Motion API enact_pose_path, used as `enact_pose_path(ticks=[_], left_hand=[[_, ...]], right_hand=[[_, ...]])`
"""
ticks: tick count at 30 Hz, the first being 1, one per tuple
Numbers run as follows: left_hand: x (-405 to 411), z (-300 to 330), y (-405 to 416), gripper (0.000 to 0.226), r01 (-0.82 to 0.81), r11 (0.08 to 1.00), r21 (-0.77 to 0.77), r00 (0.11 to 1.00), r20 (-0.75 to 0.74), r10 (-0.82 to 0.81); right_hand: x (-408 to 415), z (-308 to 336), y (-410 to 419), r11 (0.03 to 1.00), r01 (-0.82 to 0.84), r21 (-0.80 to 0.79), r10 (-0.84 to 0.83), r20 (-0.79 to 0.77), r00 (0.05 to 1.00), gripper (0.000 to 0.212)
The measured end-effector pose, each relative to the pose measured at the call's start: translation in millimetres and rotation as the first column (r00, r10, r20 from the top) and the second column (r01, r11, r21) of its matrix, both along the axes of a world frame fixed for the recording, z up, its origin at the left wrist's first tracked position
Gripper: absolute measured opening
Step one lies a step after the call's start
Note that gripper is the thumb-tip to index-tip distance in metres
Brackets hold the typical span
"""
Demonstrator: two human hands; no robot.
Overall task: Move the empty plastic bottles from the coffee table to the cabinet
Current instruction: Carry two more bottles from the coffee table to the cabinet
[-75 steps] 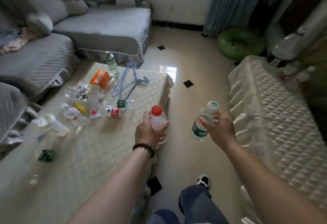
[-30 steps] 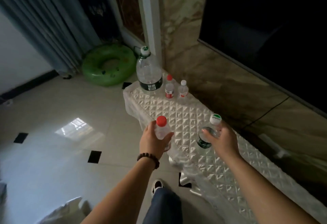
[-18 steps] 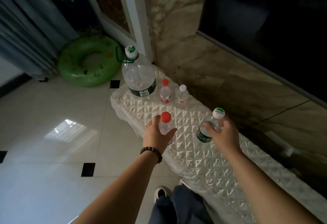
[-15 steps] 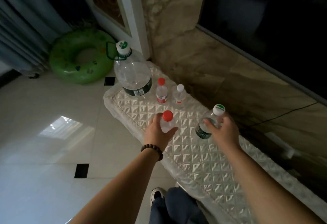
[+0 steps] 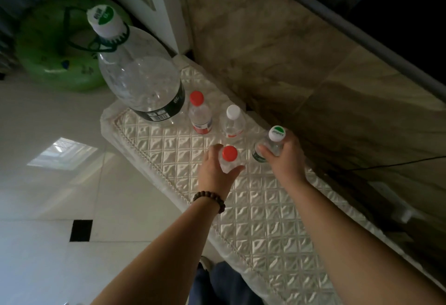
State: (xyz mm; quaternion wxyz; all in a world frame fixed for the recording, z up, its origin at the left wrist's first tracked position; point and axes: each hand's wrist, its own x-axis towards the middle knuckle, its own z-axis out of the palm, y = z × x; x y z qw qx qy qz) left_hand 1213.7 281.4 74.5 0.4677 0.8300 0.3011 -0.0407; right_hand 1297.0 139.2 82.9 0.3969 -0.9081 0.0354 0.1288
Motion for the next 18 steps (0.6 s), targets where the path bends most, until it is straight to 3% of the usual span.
enact_pose_path(ticks=[9, 18], left_hand=[[-5, -12, -4, 0.064, 0.002, 1.000, 0.012, 1.000, 0.008, -0.002], [-15, 7, 0, 0.101, 0.058, 0.998, 0.032, 0.996, -0.070, -0.056]], right_hand=[[-2, -16, -6, 0.999, -0.033, -0.035, 0.033, 0.022, 0.999, 0.068], [-7, 6, -19, 0.998, -0.056, -0.012, 0.054, -0.081, 0.995, 0.094]])
